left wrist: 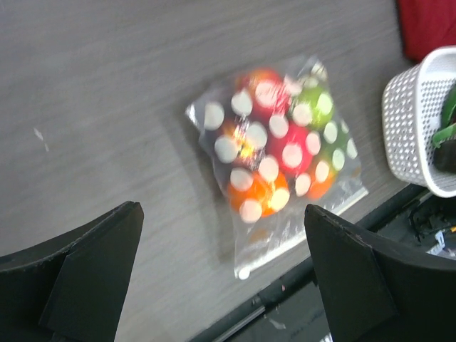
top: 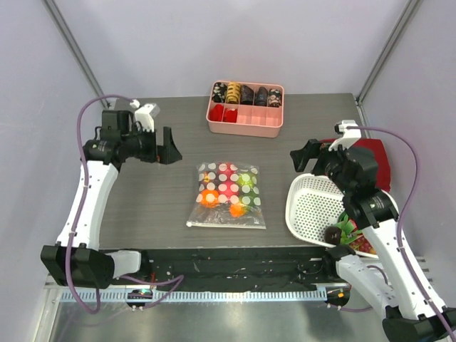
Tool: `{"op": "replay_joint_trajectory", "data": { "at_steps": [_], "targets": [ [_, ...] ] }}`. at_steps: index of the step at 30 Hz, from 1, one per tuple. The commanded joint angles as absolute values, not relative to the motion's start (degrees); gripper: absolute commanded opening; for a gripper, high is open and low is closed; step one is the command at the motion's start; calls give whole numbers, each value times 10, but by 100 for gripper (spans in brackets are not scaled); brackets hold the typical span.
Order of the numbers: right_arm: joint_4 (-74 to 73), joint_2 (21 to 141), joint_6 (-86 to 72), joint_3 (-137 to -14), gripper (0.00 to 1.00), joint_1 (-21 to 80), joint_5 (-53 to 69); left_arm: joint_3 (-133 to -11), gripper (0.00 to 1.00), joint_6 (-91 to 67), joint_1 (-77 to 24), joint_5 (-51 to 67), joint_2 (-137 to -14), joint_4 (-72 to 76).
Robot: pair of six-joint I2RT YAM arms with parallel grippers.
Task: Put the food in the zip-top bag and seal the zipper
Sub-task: Reset both arms
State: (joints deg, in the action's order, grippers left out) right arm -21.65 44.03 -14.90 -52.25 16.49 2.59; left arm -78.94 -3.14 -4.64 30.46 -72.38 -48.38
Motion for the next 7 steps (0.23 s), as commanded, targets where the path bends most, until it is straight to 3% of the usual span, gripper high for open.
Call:
{"op": "replay_joint_trajectory", "data": {
  "at_steps": [1,7],
  "targets": [
    [-205,409,-149,-504,100,149,25,-731,100,-41,-40,280,-692,-512],
    [-206,390,-163,-478,100,133,28,-728,100,-25,-40,248,-699,-519]
  ]
}}
